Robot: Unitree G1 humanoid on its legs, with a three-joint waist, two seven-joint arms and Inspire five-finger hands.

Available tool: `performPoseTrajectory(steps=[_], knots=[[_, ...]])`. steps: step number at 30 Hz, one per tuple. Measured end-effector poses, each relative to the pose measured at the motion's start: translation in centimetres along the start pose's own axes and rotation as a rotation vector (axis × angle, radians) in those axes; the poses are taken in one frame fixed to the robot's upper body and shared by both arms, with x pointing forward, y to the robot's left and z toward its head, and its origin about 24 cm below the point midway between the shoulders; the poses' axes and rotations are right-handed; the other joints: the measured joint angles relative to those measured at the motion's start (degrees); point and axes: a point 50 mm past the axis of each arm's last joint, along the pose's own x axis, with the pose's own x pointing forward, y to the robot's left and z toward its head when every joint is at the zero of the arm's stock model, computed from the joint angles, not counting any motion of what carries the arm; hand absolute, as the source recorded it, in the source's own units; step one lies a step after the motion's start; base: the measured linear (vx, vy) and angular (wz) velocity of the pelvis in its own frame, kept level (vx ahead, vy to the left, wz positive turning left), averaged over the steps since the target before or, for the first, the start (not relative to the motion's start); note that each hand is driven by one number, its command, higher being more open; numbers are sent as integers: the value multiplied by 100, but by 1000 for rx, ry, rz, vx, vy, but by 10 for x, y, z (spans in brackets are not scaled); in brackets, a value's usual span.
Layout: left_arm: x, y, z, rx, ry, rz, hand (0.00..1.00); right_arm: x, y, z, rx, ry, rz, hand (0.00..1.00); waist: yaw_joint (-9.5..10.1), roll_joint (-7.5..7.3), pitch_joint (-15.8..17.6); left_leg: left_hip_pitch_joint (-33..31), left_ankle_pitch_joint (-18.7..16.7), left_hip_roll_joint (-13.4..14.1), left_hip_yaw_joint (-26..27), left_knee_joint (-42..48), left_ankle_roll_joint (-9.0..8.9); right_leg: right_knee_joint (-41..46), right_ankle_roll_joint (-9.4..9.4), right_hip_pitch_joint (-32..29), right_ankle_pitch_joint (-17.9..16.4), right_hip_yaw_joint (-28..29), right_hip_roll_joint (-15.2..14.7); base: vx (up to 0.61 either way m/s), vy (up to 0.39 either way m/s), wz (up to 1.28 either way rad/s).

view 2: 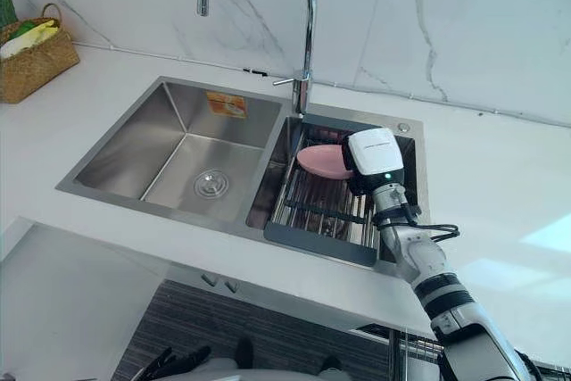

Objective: Walk over to the sink, pick up the cup, carry it to the dishwasher, place the cup inside the dishwasher, then close the dishwasher door

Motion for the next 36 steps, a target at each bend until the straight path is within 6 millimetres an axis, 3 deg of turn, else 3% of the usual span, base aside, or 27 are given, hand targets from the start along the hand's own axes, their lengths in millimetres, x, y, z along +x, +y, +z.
performPoseTrajectory(steps=[5, 14, 36], knots=[[0, 0, -1, -1, 2, 14, 100, -7, -20, -1, 174, 56, -73, 100, -16, -2, -1, 33, -12, 8, 71, 0, -1, 0, 0, 0, 0, 61, -4, 0, 1, -5], [-2, 3, -5, -10, 22, 27, 100, -29, -24, 1, 270, 64, 13, 100, -163, -7, -21, 104, -46, 73, 294, -1, -20, 0, -28, -51, 19, 261, 41, -11, -5, -13], [-4, 4, -7, -23, 36, 43, 100, -41, -10, 16, 295, 5, 184, 100, -178, -68, -199, 95, -65, 136, 366, -2, -44, -1, -47, -110, 33, 340, 95, -2, -2, -3]])
